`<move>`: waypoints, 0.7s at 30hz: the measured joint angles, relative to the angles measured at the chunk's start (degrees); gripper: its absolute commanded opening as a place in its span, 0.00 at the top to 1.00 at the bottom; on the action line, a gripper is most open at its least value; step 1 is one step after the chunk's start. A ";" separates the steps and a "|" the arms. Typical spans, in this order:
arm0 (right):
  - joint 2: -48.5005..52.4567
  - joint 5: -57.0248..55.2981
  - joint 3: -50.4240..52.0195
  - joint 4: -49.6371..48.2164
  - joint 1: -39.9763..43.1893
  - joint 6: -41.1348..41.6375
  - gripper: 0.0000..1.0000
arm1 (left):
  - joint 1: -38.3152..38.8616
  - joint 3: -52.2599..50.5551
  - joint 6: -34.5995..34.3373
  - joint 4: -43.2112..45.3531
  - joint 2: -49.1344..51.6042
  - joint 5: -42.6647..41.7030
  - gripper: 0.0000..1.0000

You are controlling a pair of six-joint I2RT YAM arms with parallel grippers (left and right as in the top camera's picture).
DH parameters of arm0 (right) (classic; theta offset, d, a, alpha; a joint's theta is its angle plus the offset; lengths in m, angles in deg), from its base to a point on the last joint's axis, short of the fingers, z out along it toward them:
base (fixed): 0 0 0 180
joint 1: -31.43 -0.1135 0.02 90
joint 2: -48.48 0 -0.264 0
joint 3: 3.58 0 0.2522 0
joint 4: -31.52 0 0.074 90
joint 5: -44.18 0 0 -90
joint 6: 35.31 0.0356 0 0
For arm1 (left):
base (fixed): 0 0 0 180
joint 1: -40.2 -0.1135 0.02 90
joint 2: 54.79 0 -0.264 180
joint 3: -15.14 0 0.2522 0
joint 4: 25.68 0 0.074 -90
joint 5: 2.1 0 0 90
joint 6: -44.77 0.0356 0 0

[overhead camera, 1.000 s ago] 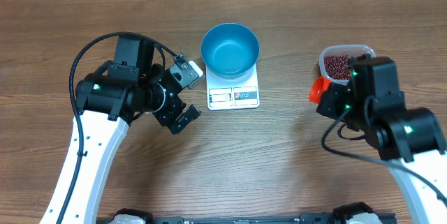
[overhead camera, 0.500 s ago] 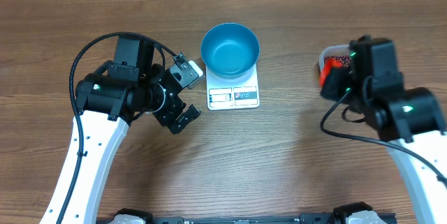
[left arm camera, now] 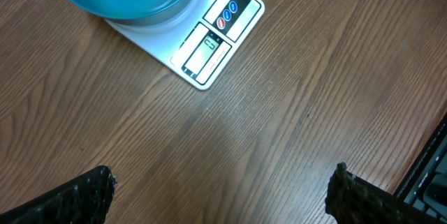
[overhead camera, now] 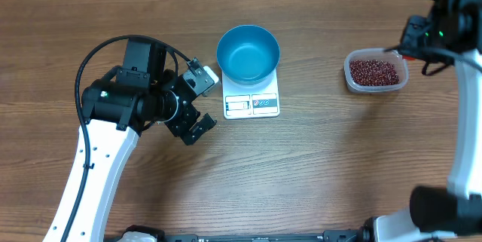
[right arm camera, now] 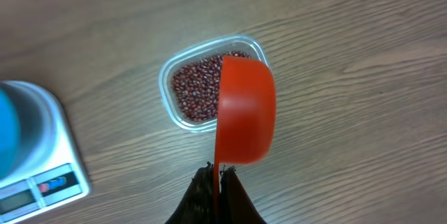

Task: Scoop item into bowl and weigh 150g on scale
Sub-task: 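Raise the right gripper and lower the red scoop into the beans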

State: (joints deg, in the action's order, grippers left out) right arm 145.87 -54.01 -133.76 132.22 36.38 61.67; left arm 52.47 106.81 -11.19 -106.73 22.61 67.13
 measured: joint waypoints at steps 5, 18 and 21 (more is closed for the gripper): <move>8.83 -2.40 -0.04 -1.62 -0.02 -3.37 0.96 | 0.00 0.00 0.00 0.00 0.00 0.00 0.01; 18.38 -4.28 -0.04 -3.28 -0.02 -8.48 0.96 | 0.00 0.00 0.00 0.00 0.00 0.00 0.00; 20.35 -4.81 -0.04 -3.30 -0.02 -8.52 0.96 | 0.00 0.00 0.00 0.00 0.00 0.00 0.00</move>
State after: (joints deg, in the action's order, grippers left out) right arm 166.22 -58.82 -133.81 128.92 36.36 53.15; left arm 52.47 106.81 -11.19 -106.73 22.61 67.13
